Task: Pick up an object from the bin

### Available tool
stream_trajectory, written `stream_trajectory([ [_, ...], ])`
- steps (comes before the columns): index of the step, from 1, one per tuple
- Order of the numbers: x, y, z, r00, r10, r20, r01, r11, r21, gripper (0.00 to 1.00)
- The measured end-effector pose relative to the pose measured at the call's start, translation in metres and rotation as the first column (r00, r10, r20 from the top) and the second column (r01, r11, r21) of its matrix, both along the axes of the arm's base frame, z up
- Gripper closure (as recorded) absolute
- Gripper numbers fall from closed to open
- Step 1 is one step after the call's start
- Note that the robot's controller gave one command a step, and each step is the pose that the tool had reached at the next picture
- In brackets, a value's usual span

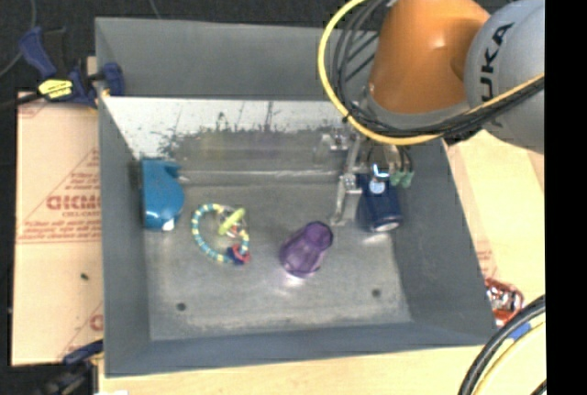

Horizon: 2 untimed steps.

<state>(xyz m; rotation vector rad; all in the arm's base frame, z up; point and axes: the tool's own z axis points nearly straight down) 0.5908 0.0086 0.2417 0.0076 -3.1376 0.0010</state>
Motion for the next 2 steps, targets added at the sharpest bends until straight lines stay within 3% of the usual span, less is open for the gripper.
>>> stream_trajectory([
  [1,0.001,0.0,0.005,1.0,0.0,0.009,0.0,1.0,0.0,0.0],
  [2,0.0,0.013,-0.073,0.958,0.288,0.007,-0.288,0.958,-0.001,0.0],
])
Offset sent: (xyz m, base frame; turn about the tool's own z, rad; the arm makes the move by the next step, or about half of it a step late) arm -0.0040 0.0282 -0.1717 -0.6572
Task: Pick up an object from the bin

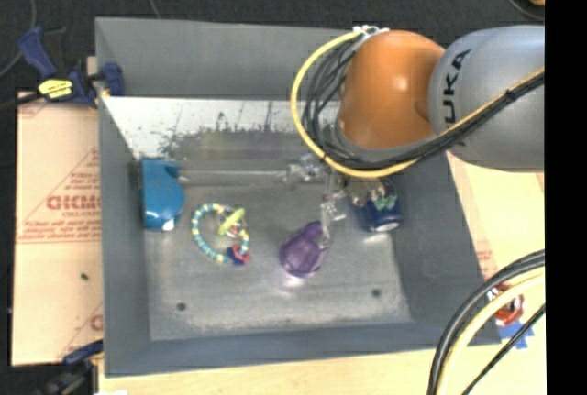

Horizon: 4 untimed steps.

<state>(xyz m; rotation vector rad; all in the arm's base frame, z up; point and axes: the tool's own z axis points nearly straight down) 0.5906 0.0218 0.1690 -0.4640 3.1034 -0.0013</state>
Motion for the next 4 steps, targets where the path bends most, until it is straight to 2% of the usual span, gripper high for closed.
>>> stream_trajectory([
  [1,-0.013,0.015,-0.008,0.981,0.193,0.004,-0.193,0.981,-0.001,0.0],
  [2,0.0,0.023,-0.029,0.764,0.646,-0.003,-0.646,0.764,-0.004,0.0],
  [3,0.01,0.055,-0.045,0.812,0.584,0.013,-0.584,0.812,-0.01,0.0],
  [4,0.05,0.088,-0.055,0.436,0.899,-0.038,-0.9,0.435,-0.036,1.0],
])
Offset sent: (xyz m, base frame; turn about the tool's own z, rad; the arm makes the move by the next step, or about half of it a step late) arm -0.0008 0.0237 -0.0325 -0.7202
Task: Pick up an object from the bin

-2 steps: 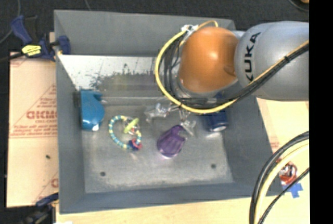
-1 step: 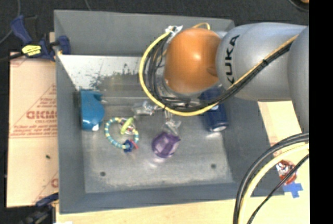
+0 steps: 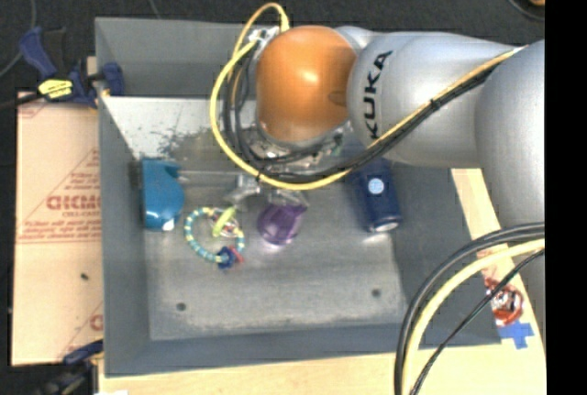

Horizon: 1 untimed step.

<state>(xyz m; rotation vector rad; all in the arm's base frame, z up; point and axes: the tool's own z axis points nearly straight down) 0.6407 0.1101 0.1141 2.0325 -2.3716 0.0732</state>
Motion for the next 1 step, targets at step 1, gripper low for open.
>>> stream_trajectory([
  [1,0.0014,0.0008,0.0011,1.0,-0.003,0.013,0.003,1.0,0.009,1.0],
])
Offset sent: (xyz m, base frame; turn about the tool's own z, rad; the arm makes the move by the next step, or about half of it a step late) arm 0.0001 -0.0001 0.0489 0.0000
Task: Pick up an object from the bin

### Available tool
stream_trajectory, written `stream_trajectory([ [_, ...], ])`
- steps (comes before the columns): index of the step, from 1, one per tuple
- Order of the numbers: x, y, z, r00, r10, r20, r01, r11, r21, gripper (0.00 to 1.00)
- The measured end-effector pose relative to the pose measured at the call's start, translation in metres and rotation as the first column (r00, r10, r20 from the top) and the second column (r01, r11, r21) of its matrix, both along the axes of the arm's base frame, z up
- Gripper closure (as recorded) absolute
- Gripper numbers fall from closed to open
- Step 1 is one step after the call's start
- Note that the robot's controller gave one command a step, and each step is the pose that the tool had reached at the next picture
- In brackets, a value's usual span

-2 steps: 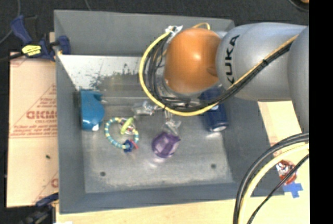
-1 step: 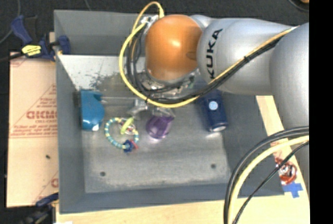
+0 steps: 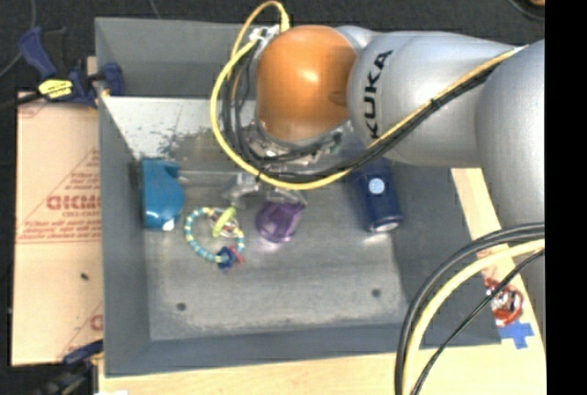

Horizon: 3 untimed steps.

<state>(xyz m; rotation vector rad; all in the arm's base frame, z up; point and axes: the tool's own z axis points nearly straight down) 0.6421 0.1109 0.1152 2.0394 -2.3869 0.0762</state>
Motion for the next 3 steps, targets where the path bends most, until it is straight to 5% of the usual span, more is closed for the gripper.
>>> stream_trajectory([
  [2,-0.0085,-0.0131,0.0069,1.0,0.006,0.024,-0.006,1.0,0.021,1.0],
  [3,-0.006,-0.0105,0.0049,1.0,0.004,0.017,-0.005,1.0,0.012,1.0],
])
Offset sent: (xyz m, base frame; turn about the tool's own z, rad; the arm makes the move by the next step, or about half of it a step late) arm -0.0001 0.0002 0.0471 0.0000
